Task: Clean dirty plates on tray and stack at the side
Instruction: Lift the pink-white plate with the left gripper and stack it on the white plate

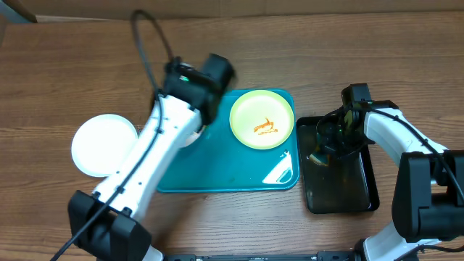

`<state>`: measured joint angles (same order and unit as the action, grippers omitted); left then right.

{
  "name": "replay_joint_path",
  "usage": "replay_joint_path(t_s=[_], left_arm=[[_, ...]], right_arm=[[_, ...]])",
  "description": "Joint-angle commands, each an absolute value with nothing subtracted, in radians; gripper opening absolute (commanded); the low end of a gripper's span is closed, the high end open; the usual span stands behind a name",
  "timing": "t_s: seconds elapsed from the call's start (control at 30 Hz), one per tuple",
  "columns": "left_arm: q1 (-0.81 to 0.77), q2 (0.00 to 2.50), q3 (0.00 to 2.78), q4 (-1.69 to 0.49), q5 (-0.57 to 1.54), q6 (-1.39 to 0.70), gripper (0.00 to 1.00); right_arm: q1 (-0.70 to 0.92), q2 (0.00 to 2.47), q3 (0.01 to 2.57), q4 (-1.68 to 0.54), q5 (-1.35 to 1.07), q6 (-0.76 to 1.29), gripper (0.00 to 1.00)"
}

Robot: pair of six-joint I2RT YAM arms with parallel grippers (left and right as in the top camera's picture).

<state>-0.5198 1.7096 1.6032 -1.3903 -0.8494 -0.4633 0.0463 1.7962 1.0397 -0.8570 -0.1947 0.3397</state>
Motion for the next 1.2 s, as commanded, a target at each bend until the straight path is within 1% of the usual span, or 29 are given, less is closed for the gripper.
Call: replay_joint_path(t_s=[0.0, 0.13, 0.2, 0.7, 0.8, 0.9, 0.97, 1.07, 1.17], left_arm=[[-0.609, 1.714, 1.579, -1.382, -1.081, -0.525, 0.04], [-0.671, 1.714, 1.566, -1.383, -1.194, -0.532, 0.04], [-0.688, 1.714, 1.566, -1.382, -1.216, -0.533, 0.04], [-0.691, 1.714, 1.566, -1.404, -1.214, -0.540, 0.04], [-0.682, 1.714, 1.566, -1.442, -1.201, -0.583, 0.04], [-0.638, 1.712, 1.566, -1.490, -1.121, -0.617, 0.04], [-0.582, 1.709, 1.566, -1.528, -1.034, -0.636, 0.04], [-0.460, 1.704, 1.566, -1.589, -0.925, -0.681, 0.04], [-0.320, 1.699, 1.566, -1.600, -0.801, -0.687, 0.04]], right_arm=[[0.050, 1.824, 0.998, -0.862, -0.185, 0.342, 0.04], [0.050, 1.824, 0.998, -0.865, -0.185, 0.340, 0.04], [0.050, 1.824, 0.998, -0.865, -0.185, 0.340, 0.04], [0.050, 1.824, 0.998, -0.868, -0.186, 0.339, 0.04], [0.050, 1.824, 1.000, -0.868, -0.241, 0.274, 0.04], [0.050, 1.824, 1.008, -0.875, -0.273, 0.242, 0.04], [0.050, 1.824, 1.010, -0.877, -0.273, 0.242, 0.04], [0.050, 1.824, 1.010, -0.880, -0.272, 0.242, 0.04], [0.050, 1.824, 1.010, -0.879, -0.271, 0.242, 0.04]])
